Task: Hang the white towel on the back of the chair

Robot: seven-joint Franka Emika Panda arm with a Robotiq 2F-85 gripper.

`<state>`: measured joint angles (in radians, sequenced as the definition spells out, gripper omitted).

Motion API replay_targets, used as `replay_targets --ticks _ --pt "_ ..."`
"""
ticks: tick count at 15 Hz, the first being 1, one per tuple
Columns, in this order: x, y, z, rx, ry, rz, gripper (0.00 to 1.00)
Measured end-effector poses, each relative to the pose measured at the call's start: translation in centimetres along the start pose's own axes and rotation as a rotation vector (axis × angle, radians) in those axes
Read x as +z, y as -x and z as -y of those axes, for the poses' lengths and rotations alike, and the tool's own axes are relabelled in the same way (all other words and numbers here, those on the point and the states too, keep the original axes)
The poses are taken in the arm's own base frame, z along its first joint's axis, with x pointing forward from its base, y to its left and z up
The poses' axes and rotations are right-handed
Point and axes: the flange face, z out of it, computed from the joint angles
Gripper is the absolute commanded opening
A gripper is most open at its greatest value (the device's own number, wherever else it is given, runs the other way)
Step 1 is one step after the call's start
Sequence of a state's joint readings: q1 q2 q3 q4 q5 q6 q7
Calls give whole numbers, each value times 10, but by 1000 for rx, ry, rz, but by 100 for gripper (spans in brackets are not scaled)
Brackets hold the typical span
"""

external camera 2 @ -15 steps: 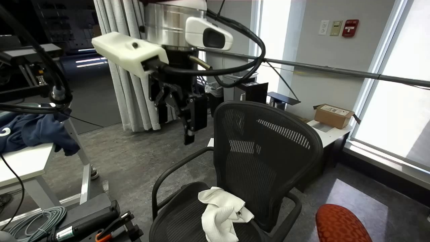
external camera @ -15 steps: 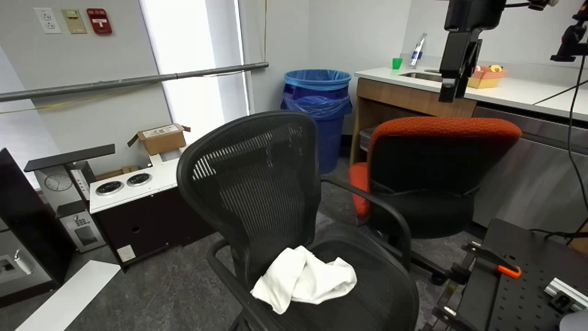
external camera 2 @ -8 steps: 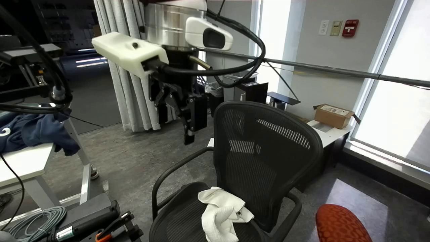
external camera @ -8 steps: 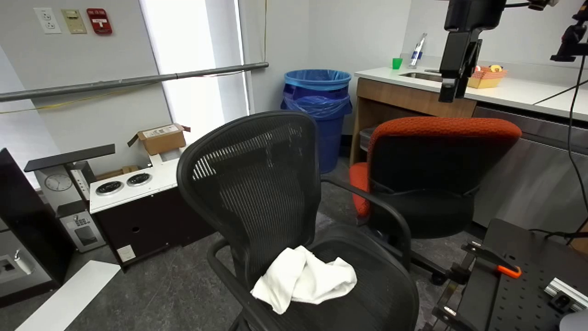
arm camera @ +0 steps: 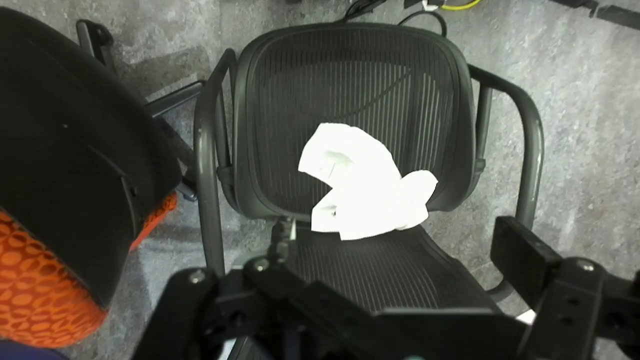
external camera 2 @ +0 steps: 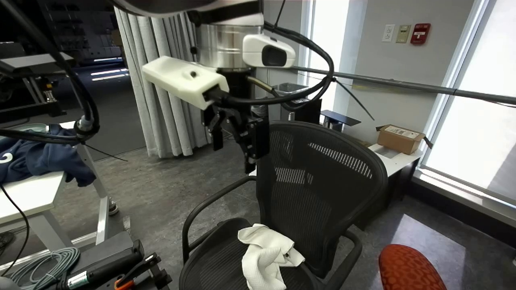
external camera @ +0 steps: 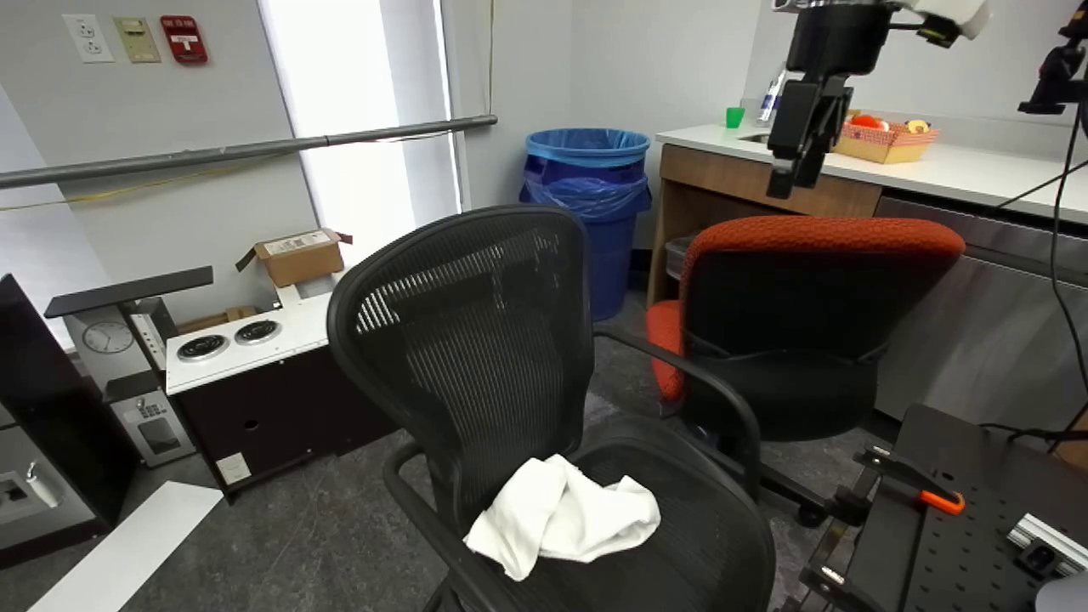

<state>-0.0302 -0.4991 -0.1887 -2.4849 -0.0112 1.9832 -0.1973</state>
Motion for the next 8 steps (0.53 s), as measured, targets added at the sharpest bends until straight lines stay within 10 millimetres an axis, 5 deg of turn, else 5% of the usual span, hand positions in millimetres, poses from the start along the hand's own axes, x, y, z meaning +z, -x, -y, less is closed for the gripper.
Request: replay_targets --ticks 8 --pt "97 -87 26 -60 60 -35 100"
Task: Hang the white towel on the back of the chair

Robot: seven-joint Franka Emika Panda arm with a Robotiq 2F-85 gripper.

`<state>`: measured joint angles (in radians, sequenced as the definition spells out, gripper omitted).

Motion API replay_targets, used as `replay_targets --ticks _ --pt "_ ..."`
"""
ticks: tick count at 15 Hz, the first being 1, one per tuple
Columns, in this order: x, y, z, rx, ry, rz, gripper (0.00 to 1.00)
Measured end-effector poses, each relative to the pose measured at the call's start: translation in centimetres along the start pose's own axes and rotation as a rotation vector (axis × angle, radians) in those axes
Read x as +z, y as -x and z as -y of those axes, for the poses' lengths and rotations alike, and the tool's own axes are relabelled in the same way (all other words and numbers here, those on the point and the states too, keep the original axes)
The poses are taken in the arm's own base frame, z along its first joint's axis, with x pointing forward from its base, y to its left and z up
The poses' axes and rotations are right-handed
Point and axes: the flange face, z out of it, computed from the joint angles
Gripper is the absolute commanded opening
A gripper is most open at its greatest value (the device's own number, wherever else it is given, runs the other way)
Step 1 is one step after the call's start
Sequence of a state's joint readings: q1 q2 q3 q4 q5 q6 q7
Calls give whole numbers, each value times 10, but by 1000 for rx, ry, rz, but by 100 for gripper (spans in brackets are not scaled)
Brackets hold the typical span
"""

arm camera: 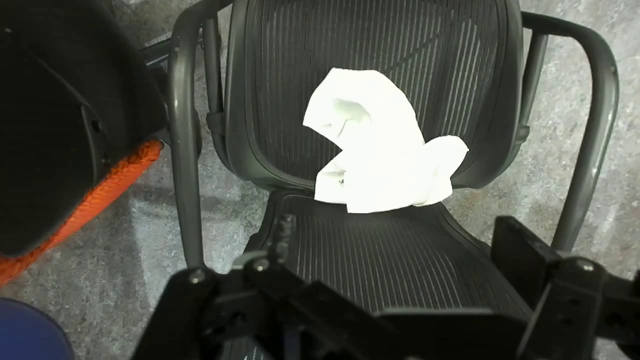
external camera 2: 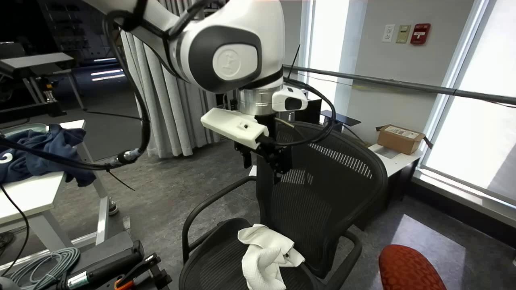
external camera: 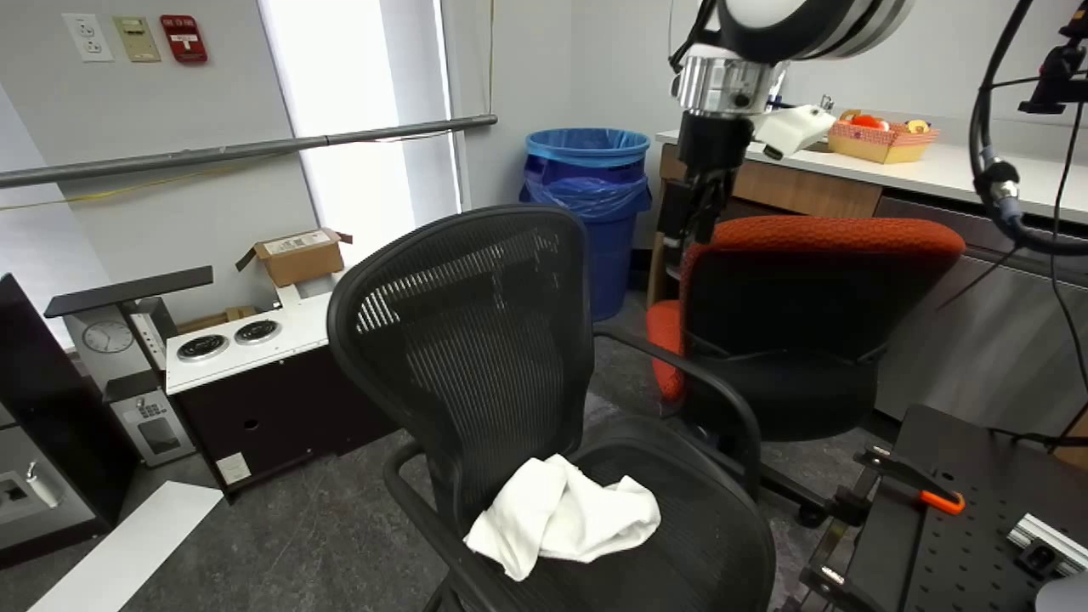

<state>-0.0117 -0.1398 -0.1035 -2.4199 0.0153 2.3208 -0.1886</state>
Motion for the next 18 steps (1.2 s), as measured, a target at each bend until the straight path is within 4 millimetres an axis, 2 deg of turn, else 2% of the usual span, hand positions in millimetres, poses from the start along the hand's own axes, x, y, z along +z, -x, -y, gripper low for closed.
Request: replay_targets --ticks 4,6,18 --pt "51 -29 15 -14 12 64 100" --pt "64 -38 19 -9 12 84 100" --pt "69 -44 21 -9 13 83 100"
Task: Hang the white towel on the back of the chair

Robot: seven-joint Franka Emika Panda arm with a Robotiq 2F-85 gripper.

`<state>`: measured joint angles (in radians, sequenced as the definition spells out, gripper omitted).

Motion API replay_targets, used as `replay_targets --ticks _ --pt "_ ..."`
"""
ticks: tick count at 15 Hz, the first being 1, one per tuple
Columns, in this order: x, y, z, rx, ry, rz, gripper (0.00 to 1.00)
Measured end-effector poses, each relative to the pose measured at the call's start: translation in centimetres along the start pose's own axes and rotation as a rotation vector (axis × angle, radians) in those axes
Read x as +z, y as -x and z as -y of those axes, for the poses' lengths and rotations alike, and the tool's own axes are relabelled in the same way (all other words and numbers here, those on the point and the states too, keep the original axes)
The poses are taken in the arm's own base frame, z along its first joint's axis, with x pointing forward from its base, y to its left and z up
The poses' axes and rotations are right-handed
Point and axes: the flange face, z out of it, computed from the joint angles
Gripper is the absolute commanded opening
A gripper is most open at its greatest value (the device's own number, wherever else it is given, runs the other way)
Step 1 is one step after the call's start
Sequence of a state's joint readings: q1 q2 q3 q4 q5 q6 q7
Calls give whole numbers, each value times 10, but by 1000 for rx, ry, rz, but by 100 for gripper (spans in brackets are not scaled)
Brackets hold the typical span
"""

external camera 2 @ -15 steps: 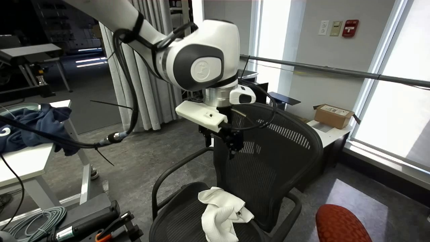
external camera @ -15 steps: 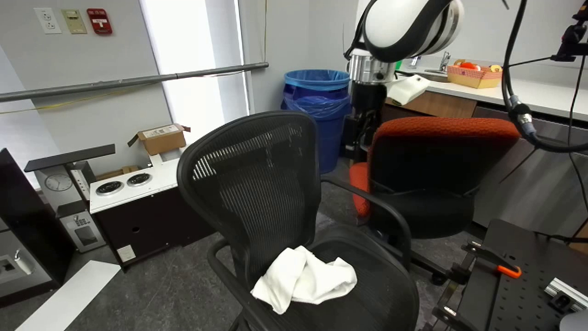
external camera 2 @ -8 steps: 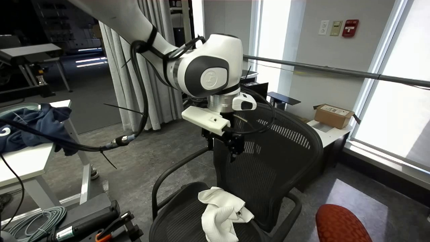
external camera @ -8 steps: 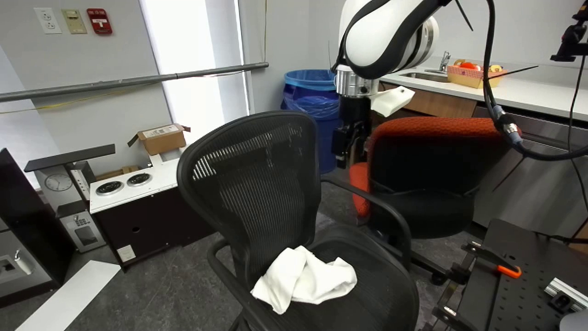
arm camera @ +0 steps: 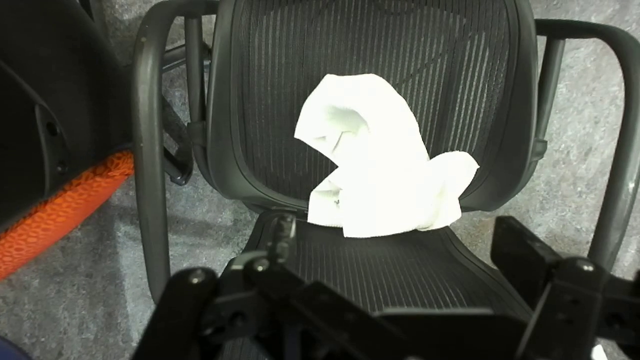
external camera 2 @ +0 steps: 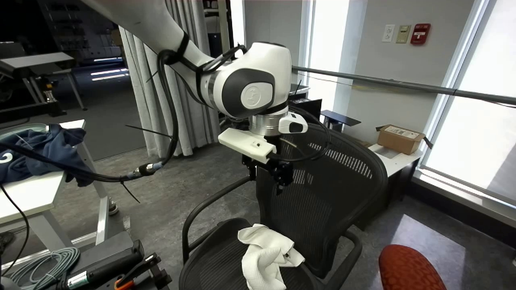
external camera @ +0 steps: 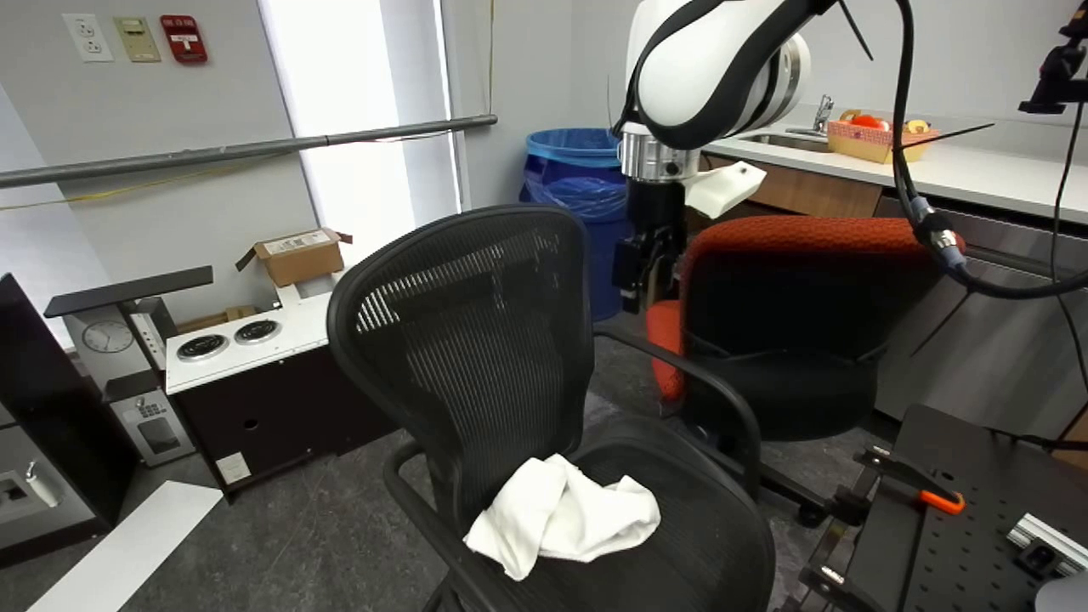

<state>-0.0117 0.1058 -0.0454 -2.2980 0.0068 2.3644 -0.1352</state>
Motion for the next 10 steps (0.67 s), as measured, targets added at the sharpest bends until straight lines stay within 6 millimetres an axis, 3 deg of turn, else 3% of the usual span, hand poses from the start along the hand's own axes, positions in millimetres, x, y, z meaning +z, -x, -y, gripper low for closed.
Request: replay_targets --ticks 4,10 --pt "32 -20 6 -10 6 -18 100" --pt "125 -70 38 -40 36 54 100"
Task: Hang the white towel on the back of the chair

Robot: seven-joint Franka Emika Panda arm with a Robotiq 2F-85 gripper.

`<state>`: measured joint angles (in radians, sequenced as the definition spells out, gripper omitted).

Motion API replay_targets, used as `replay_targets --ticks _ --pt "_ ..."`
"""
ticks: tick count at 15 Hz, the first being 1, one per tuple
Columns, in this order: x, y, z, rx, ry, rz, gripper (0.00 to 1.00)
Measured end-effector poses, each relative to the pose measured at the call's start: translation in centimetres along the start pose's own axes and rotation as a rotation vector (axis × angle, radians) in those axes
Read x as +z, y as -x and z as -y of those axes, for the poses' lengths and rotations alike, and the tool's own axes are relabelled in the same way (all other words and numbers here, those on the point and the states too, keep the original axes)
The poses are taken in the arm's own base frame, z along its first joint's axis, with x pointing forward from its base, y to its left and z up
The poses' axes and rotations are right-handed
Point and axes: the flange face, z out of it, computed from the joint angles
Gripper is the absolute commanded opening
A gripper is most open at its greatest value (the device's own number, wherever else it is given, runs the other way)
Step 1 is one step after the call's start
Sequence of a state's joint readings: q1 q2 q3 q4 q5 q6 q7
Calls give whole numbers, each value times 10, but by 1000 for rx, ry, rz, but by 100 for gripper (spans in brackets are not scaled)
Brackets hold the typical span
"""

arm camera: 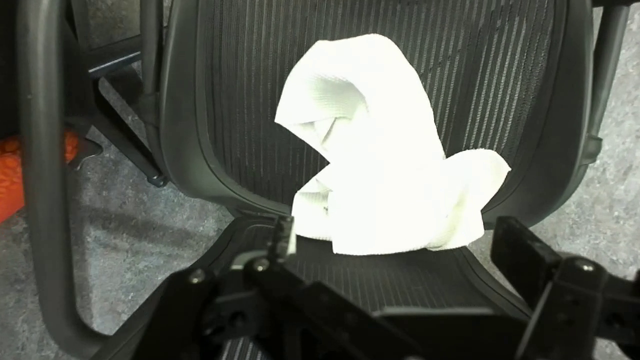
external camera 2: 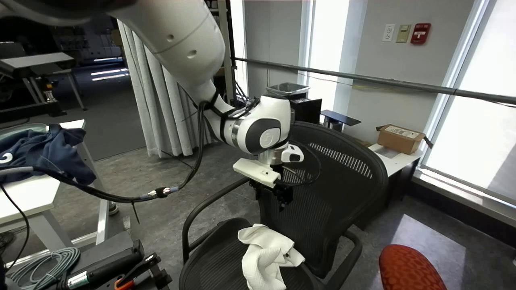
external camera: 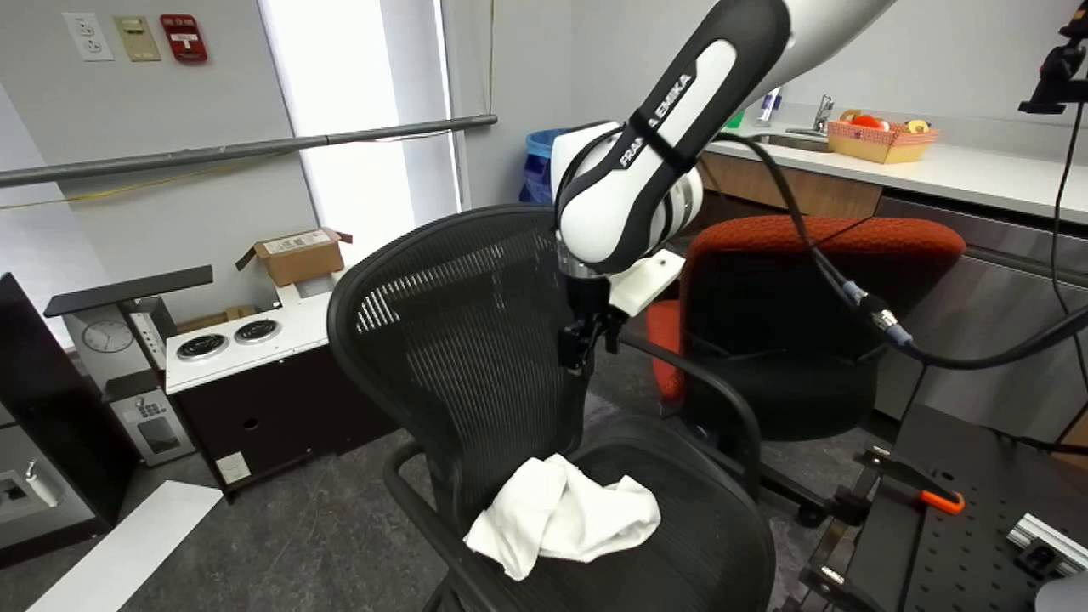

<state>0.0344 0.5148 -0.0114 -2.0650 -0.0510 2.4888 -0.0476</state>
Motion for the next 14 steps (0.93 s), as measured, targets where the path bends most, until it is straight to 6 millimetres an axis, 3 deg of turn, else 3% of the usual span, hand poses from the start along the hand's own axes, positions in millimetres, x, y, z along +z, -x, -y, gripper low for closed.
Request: replay_targets --ticks 4,7,14 --pt "49 -33 20 -29 31 36 100" --pt "74 -50 27 -47 54 58 100" --pt "72 -65 29 -50 59 60 100"
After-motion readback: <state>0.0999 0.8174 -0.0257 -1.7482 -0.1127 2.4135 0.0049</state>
